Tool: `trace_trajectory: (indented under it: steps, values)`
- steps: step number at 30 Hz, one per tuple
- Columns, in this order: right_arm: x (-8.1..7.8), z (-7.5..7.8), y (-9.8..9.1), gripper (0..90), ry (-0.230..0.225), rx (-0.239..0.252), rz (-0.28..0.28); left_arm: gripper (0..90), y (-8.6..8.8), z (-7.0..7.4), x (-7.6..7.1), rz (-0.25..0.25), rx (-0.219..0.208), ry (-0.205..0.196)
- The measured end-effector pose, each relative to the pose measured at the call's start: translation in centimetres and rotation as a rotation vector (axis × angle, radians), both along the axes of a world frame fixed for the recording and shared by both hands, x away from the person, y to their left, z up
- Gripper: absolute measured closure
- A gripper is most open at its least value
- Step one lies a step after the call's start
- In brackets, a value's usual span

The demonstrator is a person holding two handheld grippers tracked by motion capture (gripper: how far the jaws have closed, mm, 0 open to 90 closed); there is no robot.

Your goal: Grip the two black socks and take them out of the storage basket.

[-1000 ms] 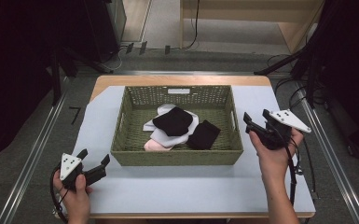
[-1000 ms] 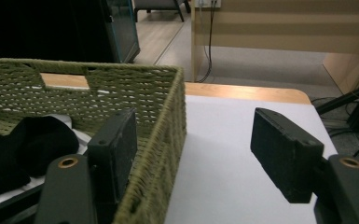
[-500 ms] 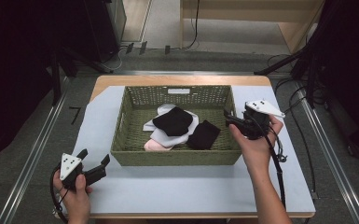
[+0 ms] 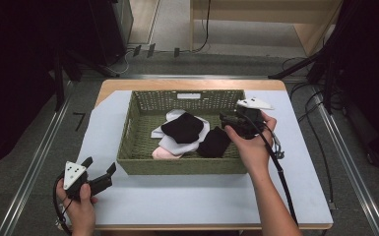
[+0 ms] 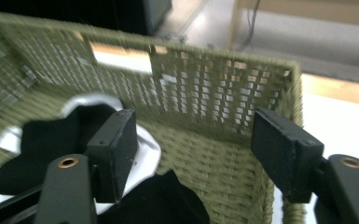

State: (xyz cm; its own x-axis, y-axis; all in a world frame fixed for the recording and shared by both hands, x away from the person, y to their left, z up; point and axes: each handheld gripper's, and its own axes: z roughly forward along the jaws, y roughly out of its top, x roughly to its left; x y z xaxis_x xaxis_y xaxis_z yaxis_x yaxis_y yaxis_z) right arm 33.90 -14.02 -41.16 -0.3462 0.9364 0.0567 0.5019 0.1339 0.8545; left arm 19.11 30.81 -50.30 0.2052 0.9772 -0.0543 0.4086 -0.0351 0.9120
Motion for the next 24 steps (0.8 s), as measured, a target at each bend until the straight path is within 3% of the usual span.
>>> trace_trajectory:
  steps: [2,6,9,11,13,15,17,20,24]
  values:
    - [0.5,-0.3,0.3,33.3,0.04,-0.008,-0.001,14.4,0.0,0.0,0.0,-0.001,0.001,0.001]
    - [0.9,-1.0,0.5,39.8,0.064,0.008,0.011,14.4,0.0,0.0,0.0,-0.001,-0.001,0.004]
    - [0.9,-1.7,0.9,53.6,0.108,-0.016,0.076,14.4,0.0,0.0,0.0,-0.001,0.002,0.004]
    - [0.9,-2.1,1.3,51.3,0.109,0.013,0.093,14.4,0.0,0.0,0.0,0.001,0.005,0.004]
    - [1.0,-2.5,1.5,49.0,0.136,-0.008,0.109,14.4,0.0,0.0,0.0,0.002,0.005,0.004]
    - [1.3,-2.9,2.1,50.6,0.176,-0.069,0.131,14.4,0.0,0.0,0.0,0.0,0.005,0.004]
    - [1.5,-3.1,2.1,50.9,0.214,-0.058,0.147,14.4,0.0,0.0,0.0,-0.002,0.008,0.006]
    - [1.6,-3.5,2.3,49.9,0.22,-0.033,0.124,14.4,0.0,0.0,0.0,0.0,0.012,0.005]
    - [1.7,-4.0,2.8,48.9,0.251,-0.053,0.109,14.4,-0.1,0.0,0.0,-0.001,0.015,0.005]
